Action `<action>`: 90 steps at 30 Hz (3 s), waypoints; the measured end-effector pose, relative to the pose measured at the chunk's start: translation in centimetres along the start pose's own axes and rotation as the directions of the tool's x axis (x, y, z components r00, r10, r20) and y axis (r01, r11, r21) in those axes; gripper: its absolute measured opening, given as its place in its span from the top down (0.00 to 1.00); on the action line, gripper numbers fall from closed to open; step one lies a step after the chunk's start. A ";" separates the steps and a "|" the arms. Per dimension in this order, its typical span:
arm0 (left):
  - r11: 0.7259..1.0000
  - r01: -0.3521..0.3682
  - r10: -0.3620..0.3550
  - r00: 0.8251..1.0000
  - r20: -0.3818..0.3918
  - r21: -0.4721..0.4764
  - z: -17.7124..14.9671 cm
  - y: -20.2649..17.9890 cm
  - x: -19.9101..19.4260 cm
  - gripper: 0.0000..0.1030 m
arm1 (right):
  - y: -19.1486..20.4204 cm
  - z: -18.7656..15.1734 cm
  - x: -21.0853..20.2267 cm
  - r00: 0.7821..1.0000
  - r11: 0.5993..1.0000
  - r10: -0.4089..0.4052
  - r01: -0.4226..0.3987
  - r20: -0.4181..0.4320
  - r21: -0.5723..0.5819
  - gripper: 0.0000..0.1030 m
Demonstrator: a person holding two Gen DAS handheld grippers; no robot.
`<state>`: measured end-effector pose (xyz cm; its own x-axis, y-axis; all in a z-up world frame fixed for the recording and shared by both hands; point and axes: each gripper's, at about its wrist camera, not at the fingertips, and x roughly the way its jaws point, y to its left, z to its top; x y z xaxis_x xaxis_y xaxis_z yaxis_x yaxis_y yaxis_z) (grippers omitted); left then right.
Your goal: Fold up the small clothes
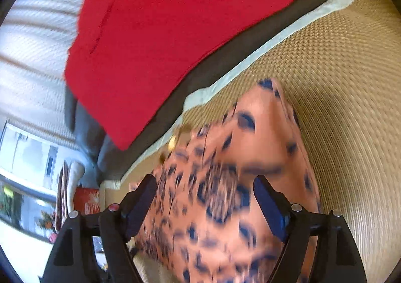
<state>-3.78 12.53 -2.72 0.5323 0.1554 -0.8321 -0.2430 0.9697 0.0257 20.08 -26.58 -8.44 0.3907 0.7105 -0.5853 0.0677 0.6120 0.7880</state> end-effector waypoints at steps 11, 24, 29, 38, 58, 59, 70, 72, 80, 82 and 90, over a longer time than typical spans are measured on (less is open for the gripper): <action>0.999 -0.036 0.036 0.999 -0.012 0.014 -0.6 0.4 1.9 0.21 | -0.9 0.6 -0.2 0.999 0.999 0.038 -0.039 0.018 0.036 0.20; 0.999 -0.044 0.044 0.997 0.062 -0.010 -1.3 0.1 -3.6 0.21 | 1.3 -7.9 -5.4 0.997 0.988 0.000 0.011 0.071 -0.153 0.16; 0.999 -0.048 0.049 0.996 0.080 -0.005 -1.4 -0.4 -5.3 0.21 | -2.8 -9.4 -4.1 0.984 0.977 -0.154 0.165 0.089 -0.134 0.16; 0.997 -0.073 0.074 0.992 0.104 -0.010 -1.1 -0.8 -6.9 0.21 | 0.2 -11.7 -6.2 0.990 0.959 -0.115 0.132 0.081 -0.252 0.07; 0.992 -0.122 0.120 0.986 0.112 0.012 -1.0 -2.0 -7.9 0.20 | 4.0 -13.9 -9.8 0.955 0.888 -0.232 0.286 0.187 -0.360 0.06; 0.992 -0.126 0.123 0.986 0.116 0.017 -1.0 -2.1 -8.0 0.20 | 4.3 -14.5 -10.1 0.952 0.884 -0.234 0.293 0.199 -0.364 0.06; 0.990 -0.106 0.096 0.989 0.112 0.094 -1.5 -5.7 -7.7 0.17 | 6.9 -22.2 -12.4 0.937 0.826 -0.258 0.340 0.236 -0.450 0.06; 0.989 -0.101 0.089 0.990 0.112 0.105 -1.7 -6.3 -7.8 0.17 | 7.3 -22.7 -12.5 0.932 0.812 -0.266 0.354 0.246 -0.464 0.06; 0.991 -0.084 0.074 0.992 0.100 0.100 -2.0 -6.2 -7.6 0.17 | 6.0 -22.5 -11.7 0.947 0.859 -0.262 0.317 0.187 -0.402 0.06; 0.992 -0.084 0.076 0.993 0.088 0.093 -2.1 -5.9 -7.3 0.17 | 4.8 -22.3 -11.6 0.964 0.903 -0.224 0.261 0.143 -0.341 0.06; 0.999 -0.015 0.016 0.999 -0.035 0.033 -3.0 -4.6 -3.0 0.17 | -4.8 -20.7 -10.9 0.997 0.985 0.051 -0.060 0.055 0.161 0.06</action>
<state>-6.73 7.02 -1.98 0.4997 0.1643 -0.8504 -0.2243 0.9729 0.0561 -3.52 -30.04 -9.78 0.4434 0.7208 -0.5327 0.1908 0.5047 0.8419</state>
